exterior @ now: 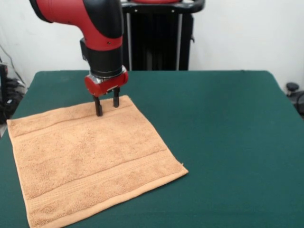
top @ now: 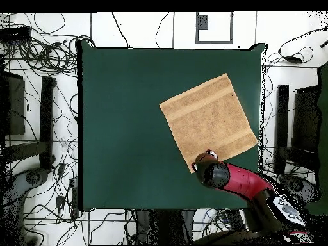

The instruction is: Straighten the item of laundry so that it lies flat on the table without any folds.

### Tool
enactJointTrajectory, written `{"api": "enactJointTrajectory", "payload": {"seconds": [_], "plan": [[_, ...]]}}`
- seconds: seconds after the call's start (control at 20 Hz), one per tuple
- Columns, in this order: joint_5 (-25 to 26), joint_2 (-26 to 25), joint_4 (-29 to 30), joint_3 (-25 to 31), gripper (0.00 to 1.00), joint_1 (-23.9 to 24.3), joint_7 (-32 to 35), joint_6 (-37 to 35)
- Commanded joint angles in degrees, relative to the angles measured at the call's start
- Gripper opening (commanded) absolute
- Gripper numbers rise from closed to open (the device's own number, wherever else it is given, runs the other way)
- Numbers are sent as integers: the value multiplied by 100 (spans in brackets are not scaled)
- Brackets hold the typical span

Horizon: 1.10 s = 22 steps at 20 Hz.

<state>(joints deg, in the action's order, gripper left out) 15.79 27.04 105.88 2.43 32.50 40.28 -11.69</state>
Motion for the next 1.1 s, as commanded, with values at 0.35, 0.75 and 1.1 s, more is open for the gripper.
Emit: {"api": "enactJointTrajectory", "payload": {"seconds": [0.35, 0.75, 1.1], "plan": [[-416, -412, 280, 354, 100, -58, 1754, 312], [-455, -352, 358, 365, 100, 3, 1724, 313], [-585, -337, 375, 368, 100, -20, 1774, 314]]}}
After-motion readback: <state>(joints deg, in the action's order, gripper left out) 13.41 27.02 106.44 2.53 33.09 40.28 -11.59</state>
